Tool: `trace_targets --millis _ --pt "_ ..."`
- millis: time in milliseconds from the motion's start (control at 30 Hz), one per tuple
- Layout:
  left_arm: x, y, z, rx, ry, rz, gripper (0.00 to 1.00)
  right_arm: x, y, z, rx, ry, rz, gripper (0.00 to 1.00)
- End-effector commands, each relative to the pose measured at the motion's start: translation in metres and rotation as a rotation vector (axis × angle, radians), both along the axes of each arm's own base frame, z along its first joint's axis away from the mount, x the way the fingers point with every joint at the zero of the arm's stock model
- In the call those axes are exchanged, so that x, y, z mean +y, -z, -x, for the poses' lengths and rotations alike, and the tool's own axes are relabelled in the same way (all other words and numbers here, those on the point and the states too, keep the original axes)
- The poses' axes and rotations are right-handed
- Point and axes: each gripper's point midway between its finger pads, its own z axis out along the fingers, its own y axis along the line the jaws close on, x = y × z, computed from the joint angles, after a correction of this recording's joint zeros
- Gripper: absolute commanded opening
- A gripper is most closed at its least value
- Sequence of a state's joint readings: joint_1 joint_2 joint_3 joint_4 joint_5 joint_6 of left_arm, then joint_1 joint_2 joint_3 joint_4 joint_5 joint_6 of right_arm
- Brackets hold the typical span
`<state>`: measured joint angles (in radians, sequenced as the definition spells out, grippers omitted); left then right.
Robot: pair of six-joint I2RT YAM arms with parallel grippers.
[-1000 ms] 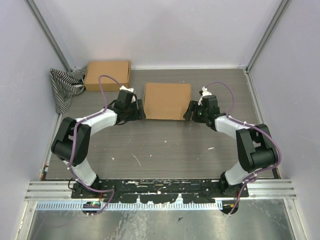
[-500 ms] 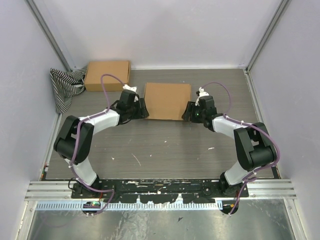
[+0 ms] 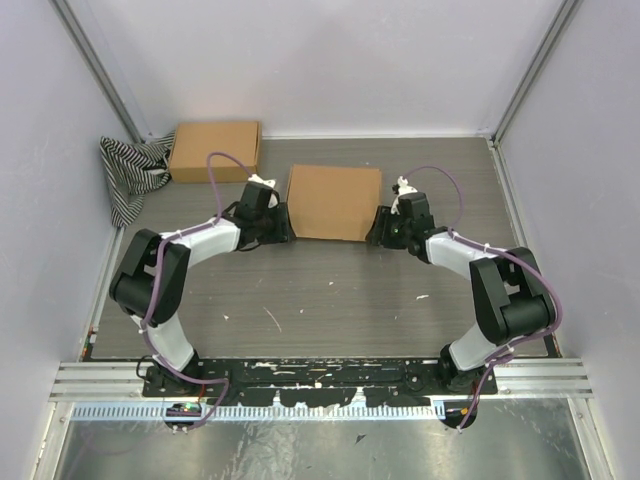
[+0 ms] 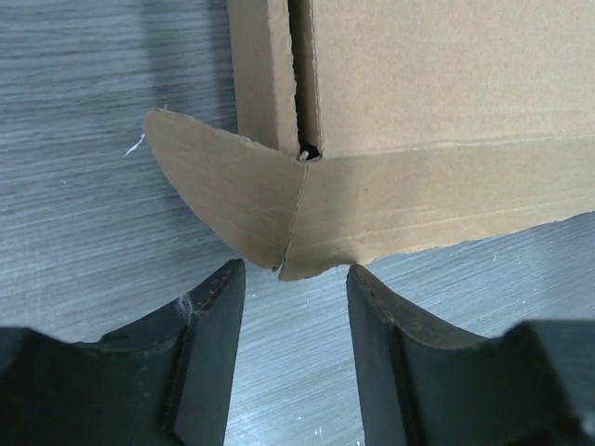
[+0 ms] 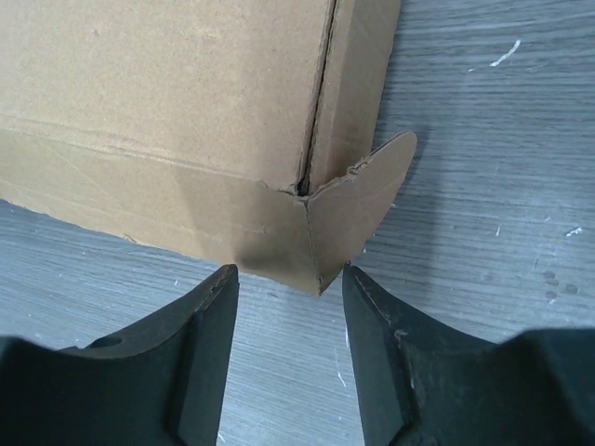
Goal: Fold the paper box
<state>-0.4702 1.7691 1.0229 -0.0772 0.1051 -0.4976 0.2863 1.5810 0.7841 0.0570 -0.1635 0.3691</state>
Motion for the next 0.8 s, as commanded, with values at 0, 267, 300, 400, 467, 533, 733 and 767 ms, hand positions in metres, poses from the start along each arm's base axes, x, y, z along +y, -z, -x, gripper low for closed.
trace_targets --millis 0,267,300,400,467,533,733,767 --pt "0.005 -0.033 -0.008 -0.080 -0.018 -0.010 0.60 0.001 -0.044 -0.012 -0.114 0.008 -0.007 0.60" --pt "0.007 -0.045 -0.028 -0.142 -0.052 -0.040 0.71 0.002 -0.044 -0.024 -0.126 0.001 0.006 0.71" --pt "0.005 -0.045 -0.030 -0.143 -0.049 -0.037 0.71 0.005 -0.042 -0.025 -0.124 -0.006 -0.001 0.70" --pt "0.002 -0.043 -0.035 -0.153 -0.045 -0.028 0.71 0.011 -0.038 -0.027 -0.121 -0.025 -0.021 0.68" --pt "-0.001 -0.045 -0.041 -0.181 -0.045 -0.015 0.71 0.013 -0.037 -0.029 -0.119 -0.034 -0.028 0.67" --pt "-0.002 -0.043 -0.043 -0.186 -0.038 -0.017 0.70 0.015 -0.033 -0.028 -0.104 -0.047 -0.031 0.66" --pt "-0.007 -0.031 -0.039 -0.135 -0.009 -0.025 0.66 0.018 -0.031 -0.024 -0.084 -0.065 -0.040 0.60" --pt "-0.008 -0.029 -0.038 -0.127 -0.001 -0.021 0.65 0.018 -0.030 -0.023 -0.079 -0.066 -0.039 0.59"
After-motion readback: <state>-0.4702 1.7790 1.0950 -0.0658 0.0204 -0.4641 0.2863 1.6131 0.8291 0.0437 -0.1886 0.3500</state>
